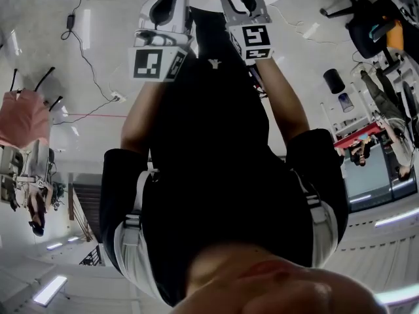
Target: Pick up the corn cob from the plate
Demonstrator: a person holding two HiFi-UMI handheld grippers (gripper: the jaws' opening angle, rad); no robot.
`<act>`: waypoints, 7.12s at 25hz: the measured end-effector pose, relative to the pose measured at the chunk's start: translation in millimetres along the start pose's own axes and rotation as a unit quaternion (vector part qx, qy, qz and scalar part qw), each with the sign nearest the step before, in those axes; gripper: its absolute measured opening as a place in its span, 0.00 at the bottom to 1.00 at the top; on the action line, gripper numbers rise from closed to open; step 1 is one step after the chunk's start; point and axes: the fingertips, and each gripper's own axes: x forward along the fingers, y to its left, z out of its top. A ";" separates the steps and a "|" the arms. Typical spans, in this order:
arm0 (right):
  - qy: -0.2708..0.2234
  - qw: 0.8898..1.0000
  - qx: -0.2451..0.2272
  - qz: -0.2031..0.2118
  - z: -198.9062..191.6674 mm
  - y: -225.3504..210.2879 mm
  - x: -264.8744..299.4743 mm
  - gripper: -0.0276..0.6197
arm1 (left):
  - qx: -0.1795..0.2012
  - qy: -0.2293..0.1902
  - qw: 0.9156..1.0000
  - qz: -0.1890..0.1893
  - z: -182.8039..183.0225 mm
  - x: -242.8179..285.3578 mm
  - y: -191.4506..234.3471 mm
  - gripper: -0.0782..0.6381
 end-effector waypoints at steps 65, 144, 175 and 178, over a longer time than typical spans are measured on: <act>0.149 0.980 -0.117 0.053 -91.0 -4.1 102.6 0.48 | -0.053 0.033 0.998 0.026 -50.9 43.0 50.3 0.11; 0.084 0.994 -0.074 -0.002 -28.2 -0.3 44.8 0.45 | -0.005 -0.035 0.999 0.007 8.7 -14.6 8.3 0.11; -0.021 0.998 -0.040 -0.040 58.9 34.4 -36.9 0.45 | 0.055 -0.064 0.995 -0.046 65.1 -63.4 -49.1 0.11; -0.037 0.997 -0.044 -0.045 72.5 38.3 -48.2 0.45 | 0.063 -0.075 0.994 -0.051 75.5 -65.7 -54.1 0.11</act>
